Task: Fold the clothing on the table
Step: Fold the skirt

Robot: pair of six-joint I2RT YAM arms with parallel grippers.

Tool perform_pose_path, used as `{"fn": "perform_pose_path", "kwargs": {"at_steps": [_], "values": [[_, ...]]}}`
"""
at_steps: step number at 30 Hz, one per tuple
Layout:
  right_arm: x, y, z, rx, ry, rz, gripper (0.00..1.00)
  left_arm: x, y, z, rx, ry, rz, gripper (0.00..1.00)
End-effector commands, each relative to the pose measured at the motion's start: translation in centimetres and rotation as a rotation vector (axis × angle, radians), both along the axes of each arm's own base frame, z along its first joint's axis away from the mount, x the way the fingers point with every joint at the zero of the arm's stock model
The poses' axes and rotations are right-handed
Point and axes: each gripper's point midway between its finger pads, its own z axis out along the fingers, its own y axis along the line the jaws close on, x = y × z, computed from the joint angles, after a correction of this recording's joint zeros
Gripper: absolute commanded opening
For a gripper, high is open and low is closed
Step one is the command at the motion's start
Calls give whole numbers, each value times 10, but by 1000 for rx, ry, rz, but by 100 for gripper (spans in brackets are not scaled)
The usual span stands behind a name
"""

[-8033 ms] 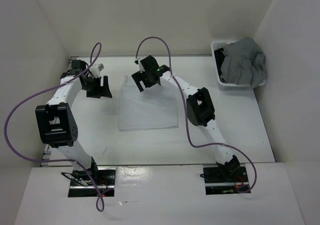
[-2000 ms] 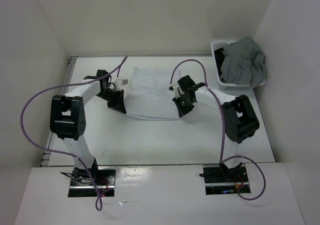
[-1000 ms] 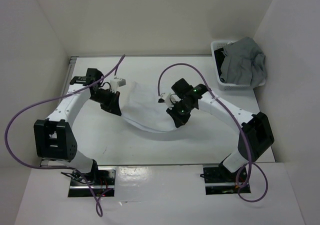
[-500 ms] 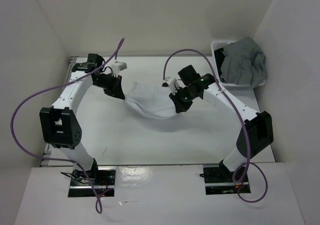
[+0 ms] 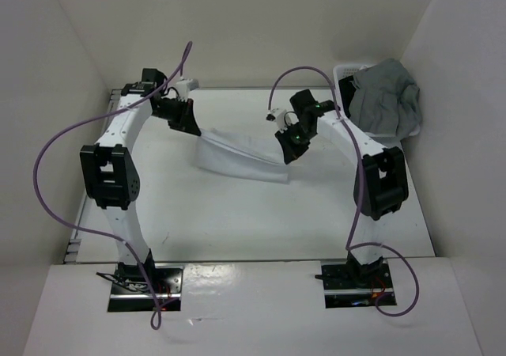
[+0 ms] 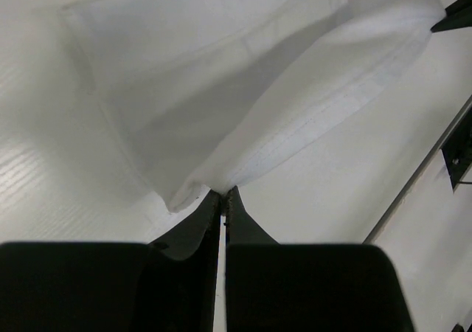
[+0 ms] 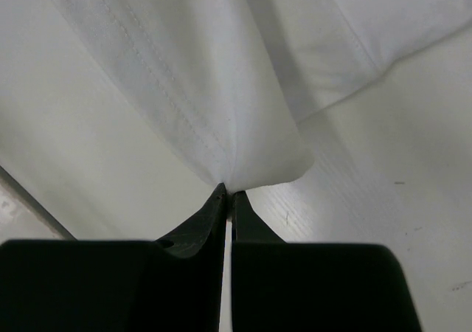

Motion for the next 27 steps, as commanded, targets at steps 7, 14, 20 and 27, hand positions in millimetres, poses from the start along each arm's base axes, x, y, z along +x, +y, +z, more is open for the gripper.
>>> {"fn": "perform_pose_path", "kwargs": {"at_steps": [7, 14, 20, 27], "values": [[56, 20, -2, 62, -28, -7, 0, 46, -4, 20, -59, -69, 9, 0], [93, 14, -14, 99, -10, -66, 0, 67, -7, -1, -76, -34, 1, 0], [136, -7, -5, 335, 43, -219, 8, 90, -8, -13, -129, 0, 46, 16], [172, -52, 5, 721, 254, -412, 54, 133, 4, -4, -279, -25, 103, 62]]}}
